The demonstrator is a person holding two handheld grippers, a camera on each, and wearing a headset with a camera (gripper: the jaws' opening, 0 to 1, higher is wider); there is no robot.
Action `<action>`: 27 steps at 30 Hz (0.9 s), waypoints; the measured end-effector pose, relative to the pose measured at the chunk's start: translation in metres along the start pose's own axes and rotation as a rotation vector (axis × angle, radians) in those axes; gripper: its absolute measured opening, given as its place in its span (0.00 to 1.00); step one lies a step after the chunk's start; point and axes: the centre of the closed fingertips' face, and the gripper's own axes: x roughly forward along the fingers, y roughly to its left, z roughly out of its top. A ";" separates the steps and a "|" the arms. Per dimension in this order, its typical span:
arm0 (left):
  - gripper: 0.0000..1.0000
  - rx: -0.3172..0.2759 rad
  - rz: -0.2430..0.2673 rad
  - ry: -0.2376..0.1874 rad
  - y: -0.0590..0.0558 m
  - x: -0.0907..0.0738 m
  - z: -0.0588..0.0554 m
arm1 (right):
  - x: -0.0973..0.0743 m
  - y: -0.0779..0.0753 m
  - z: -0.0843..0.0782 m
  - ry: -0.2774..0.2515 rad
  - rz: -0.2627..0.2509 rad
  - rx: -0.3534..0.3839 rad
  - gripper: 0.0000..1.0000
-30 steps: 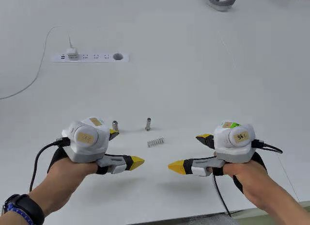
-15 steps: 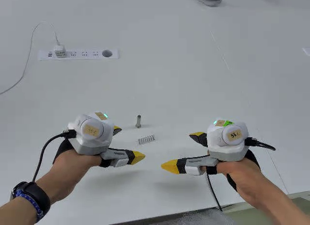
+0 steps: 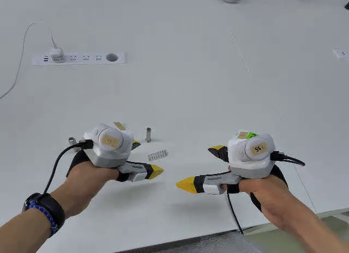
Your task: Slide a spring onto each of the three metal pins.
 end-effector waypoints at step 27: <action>0.21 0.028 0.021 0.093 0.009 0.036 -0.019 | -0.005 -0.007 -0.006 0.006 -0.008 0.021 0.85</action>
